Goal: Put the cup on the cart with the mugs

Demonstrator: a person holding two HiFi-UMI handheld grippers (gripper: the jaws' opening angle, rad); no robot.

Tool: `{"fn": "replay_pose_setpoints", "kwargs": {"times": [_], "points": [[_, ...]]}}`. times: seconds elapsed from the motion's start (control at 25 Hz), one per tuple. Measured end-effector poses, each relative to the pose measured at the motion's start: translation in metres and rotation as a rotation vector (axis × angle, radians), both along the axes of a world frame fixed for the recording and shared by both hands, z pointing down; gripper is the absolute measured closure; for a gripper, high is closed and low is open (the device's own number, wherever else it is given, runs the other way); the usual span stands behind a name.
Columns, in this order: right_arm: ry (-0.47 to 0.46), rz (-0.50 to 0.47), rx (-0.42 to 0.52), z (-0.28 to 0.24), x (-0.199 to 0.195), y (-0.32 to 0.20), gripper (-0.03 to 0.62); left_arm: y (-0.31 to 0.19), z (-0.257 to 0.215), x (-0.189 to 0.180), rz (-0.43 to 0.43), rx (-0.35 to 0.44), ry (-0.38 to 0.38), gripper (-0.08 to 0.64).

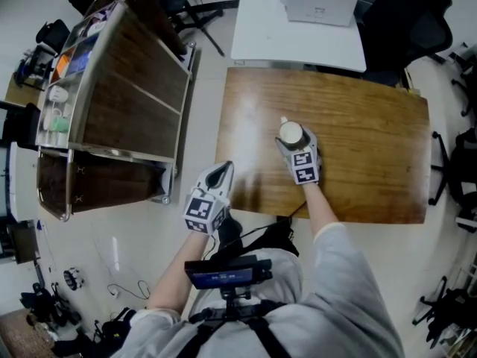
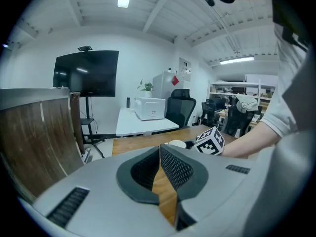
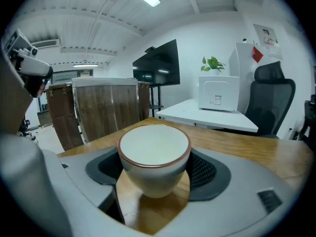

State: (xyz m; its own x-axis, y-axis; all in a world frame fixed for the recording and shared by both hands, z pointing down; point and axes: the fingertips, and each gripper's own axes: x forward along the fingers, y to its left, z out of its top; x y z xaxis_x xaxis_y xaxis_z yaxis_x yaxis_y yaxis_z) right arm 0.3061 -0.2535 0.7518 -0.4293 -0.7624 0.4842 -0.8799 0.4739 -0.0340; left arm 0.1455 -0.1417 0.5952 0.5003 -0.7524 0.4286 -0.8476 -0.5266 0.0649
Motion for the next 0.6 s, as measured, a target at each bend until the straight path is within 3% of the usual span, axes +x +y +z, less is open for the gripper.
{"fn": "replay_pose_setpoints", "kwargs": {"times": [0.36, 0.6], "points": [[-0.047, -0.058, 0.077, -0.101, -0.011, 0.033, 0.196, 0.004, -0.022, -0.014, -0.019, 0.042, 0.014, 0.548], [-0.057, -0.103, 0.072, -0.162, -0.021, 0.079, 0.196, 0.015, -0.044, -0.018, -0.025, 0.071, 0.033, 0.548]]}}
